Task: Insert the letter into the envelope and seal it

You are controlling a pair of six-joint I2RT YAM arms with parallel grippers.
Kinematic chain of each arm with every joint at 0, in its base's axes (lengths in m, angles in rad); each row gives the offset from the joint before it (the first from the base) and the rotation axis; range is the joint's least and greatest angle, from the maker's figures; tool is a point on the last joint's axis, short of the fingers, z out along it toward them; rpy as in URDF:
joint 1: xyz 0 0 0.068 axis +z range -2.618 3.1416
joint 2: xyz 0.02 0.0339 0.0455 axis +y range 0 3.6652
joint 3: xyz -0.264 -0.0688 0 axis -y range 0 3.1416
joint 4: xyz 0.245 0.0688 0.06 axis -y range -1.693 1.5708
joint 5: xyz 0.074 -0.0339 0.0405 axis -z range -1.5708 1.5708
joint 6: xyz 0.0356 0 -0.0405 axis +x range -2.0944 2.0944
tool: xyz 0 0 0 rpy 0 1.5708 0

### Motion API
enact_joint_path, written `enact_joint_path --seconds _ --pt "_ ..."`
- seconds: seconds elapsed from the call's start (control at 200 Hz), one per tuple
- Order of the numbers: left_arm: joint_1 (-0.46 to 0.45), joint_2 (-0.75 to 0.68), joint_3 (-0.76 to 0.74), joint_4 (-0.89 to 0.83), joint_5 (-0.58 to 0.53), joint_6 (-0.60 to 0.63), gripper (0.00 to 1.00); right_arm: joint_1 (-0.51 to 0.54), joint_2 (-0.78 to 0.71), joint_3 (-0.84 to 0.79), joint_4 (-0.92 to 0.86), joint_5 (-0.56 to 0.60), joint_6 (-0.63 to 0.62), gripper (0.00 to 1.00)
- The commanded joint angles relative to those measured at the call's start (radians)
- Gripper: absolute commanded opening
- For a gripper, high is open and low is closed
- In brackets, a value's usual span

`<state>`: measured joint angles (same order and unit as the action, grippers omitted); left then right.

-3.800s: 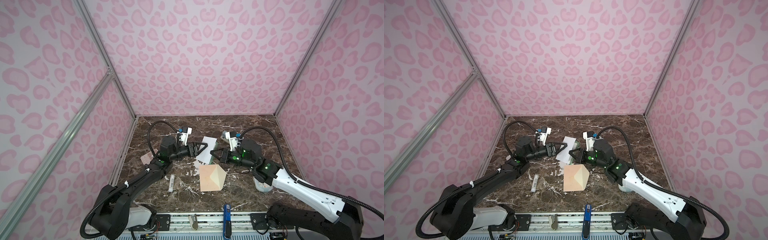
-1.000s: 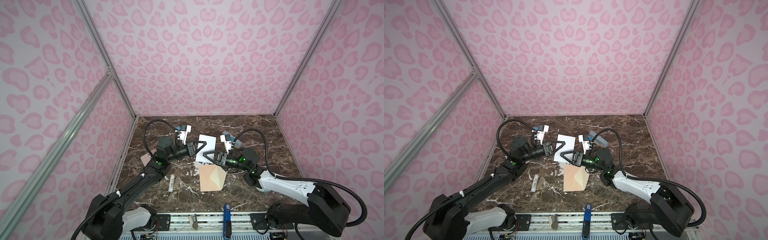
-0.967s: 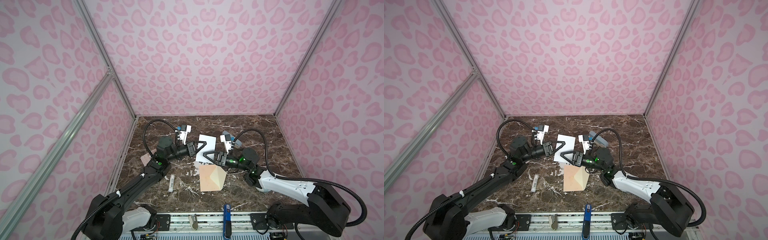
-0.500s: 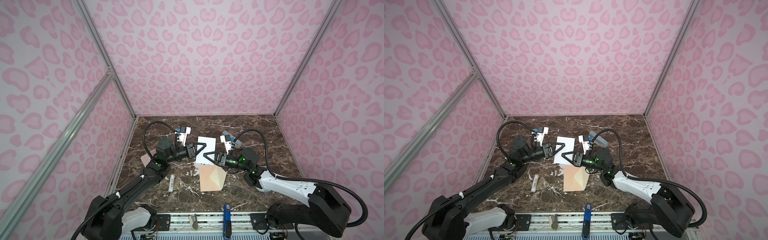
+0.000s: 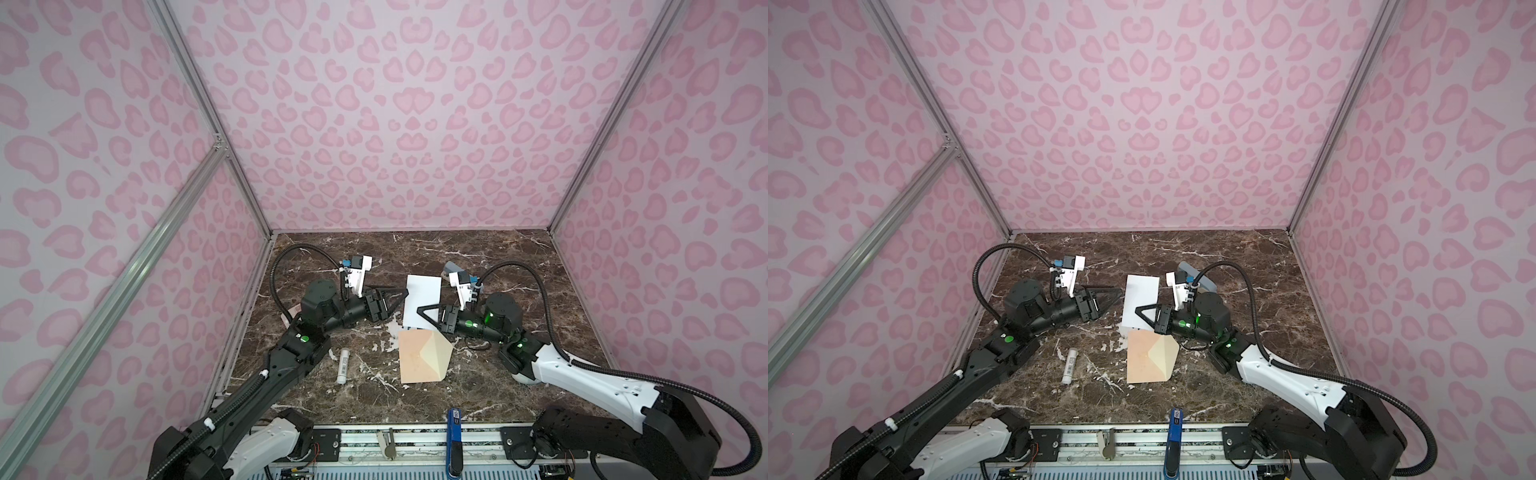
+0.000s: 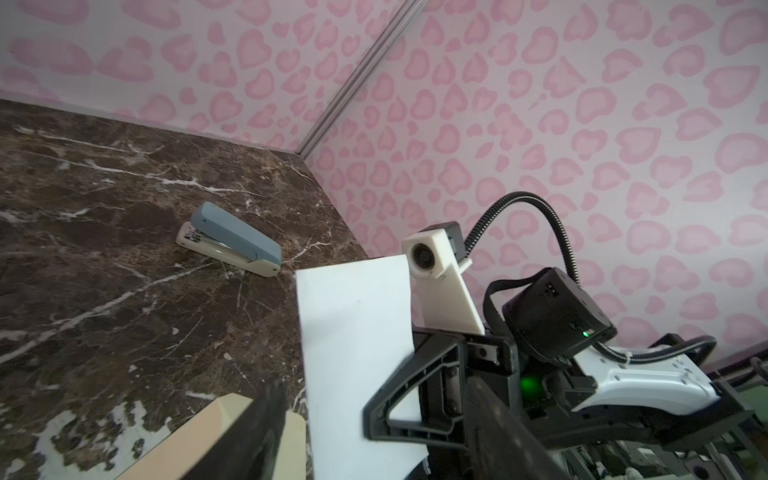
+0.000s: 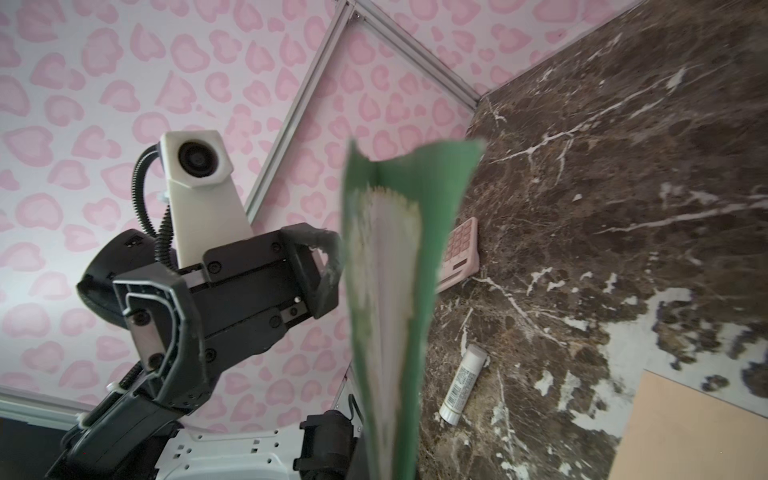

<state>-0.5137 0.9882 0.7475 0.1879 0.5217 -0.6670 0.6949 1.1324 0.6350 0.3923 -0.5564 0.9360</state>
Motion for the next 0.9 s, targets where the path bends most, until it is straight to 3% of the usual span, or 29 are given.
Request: enact_joint_path --seconds 0.0,0.08,0.18,0.485,0.78,0.895 --pt "0.0 -0.053 0.029 -0.302 -0.215 0.141 0.71 -0.002 -0.049 0.023 -0.292 0.11 -0.146 0.0" --pt "0.0 -0.077 0.03 -0.412 -0.291 0.172 0.71 -0.002 -0.079 0.029 -0.419 0.183 -0.2 0.0" --pt "0.0 -0.074 -0.008 -0.453 -0.292 0.168 0.69 -0.002 -0.093 0.001 -0.487 0.239 -0.236 0.0" --pt "-0.068 0.035 -0.132 -0.313 -0.221 0.094 0.62 -0.001 -0.033 -0.099 -0.458 0.251 -0.271 0.0" --pt "-0.152 0.236 -0.144 -0.188 -0.201 0.043 0.55 -0.001 0.048 -0.116 -0.463 0.255 -0.278 0.0" --pt "-0.175 0.297 -0.139 -0.145 -0.2 0.028 0.48 -0.001 0.061 -0.123 -0.466 0.27 -0.284 0.0"
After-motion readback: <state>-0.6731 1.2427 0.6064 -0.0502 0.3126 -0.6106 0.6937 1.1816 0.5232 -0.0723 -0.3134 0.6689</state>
